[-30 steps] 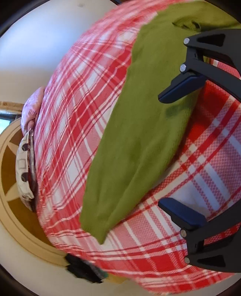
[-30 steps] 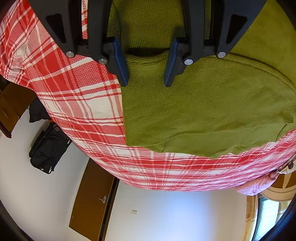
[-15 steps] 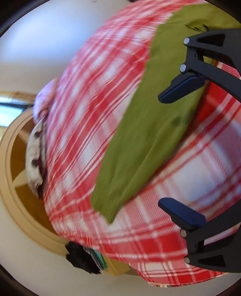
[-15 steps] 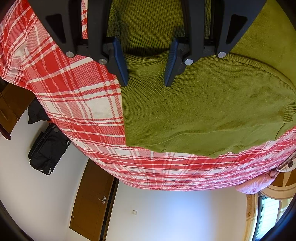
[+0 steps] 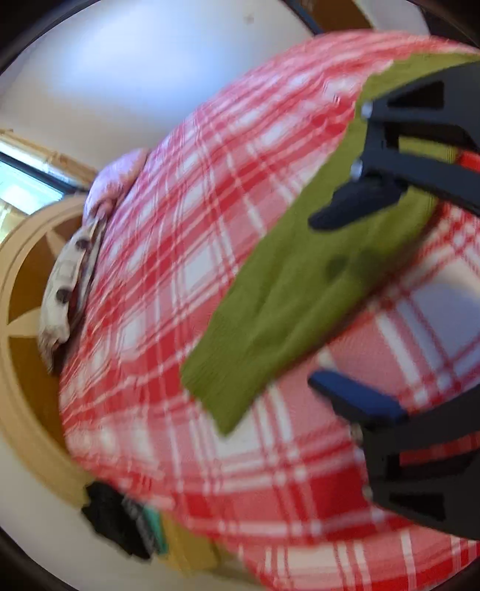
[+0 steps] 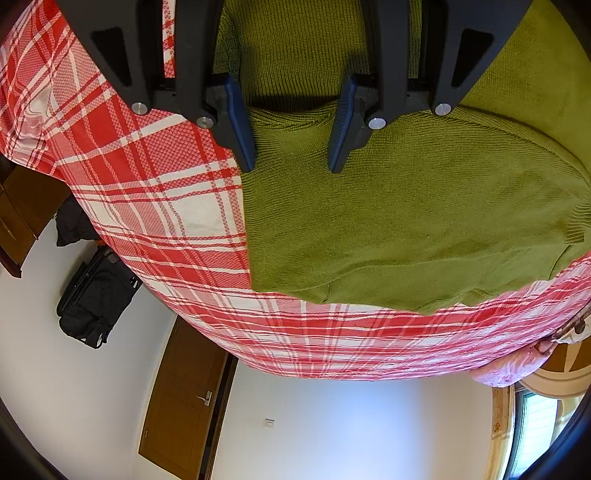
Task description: Fold small clothes
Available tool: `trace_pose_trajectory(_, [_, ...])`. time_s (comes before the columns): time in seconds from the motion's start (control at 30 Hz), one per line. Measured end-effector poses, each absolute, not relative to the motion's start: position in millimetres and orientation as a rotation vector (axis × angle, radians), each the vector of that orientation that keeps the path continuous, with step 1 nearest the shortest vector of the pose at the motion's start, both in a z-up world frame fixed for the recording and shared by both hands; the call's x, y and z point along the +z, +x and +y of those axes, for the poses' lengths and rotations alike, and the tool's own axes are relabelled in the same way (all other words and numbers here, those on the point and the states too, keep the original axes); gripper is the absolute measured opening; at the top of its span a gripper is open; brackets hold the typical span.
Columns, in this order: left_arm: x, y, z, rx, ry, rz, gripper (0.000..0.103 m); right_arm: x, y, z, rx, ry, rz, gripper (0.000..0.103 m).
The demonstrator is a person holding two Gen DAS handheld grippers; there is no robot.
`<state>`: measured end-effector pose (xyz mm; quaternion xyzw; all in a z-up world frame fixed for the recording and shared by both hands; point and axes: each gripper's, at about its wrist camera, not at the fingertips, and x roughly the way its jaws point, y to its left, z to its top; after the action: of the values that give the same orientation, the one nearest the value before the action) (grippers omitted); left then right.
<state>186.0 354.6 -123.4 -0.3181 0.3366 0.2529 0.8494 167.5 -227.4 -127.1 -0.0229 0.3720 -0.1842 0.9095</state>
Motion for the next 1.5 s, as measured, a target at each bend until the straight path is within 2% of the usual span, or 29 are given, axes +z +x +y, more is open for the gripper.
trace_pose_trajectory(0.07, [-125.5,190.4,353.9,0.533,-0.676,0.715,0.066,-127.0,167.3,-227.6,-0.379,-0.046,0.767,0.042])
trace_pose_trajectory(0.13, [-128.1,192.0,354.9,0.552,-0.683,0.713,0.05,-127.0,167.3,-227.4,-0.378,-0.045,0.767,0.043])
trace_pose_trajectory(0.2, [-131.0,188.5,361.3,0.562,-0.723,0.702,0.016,-127.0,167.0,-227.4,-0.379,-0.045,0.767,0.043])
trace_pose_trajectory(0.23, [-132.9,186.7,365.4,0.557,-0.745,0.702,0.01,-127.0,167.0,-227.4,-0.379,-0.046,0.767,0.043])
trace_pose_trajectory(0.3, [-133.9,183.5,371.3,0.527,-0.783,0.692,0.007,-127.0,166.8,-227.3,-0.379,-0.045,0.766,0.043])
trace_pose_trajectory(0.6, [-86.1,197.0,326.2,0.489,-0.579,0.613,0.005,-126.8,166.4,-228.0,-0.376,-0.04,0.765,0.043])
trace_pose_trajectory(0.73, [-46.5,209.6,261.3,0.381,-0.403,0.535,0.005,-126.8,166.2,-227.8,-0.375,-0.039,0.765,0.043])
trace_pose_trajectory(0.87, [-30.0,221.4,187.6,0.226,-0.265,0.522,0.005,-126.6,166.3,-228.3,-0.371,-0.031,0.763,0.043])
trace_pose_trajectory(1.1, [-47.5,226.2,61.4,-0.004,-0.082,0.565,0.005,-126.7,166.1,-228.4,-0.372,-0.032,0.763,0.043])
trace_pose_trajectory(1.27, [-90.8,236.0,8.5,-0.063,0.007,0.708,0.005,-126.7,166.4,-228.1,-0.373,-0.034,0.764,0.043])
trace_pose_trajectory(1.47, [-109.5,226.6,0.3,-0.095,0.064,0.812,0.016,-126.5,168.5,-226.7,-0.378,-0.047,0.775,0.043])
trace_pose_trajectory(1.5, [-106.0,221.0,3.8,-0.107,0.059,0.805,0.028,-125.8,169.4,-227.0,-0.375,-0.045,0.78,0.043])
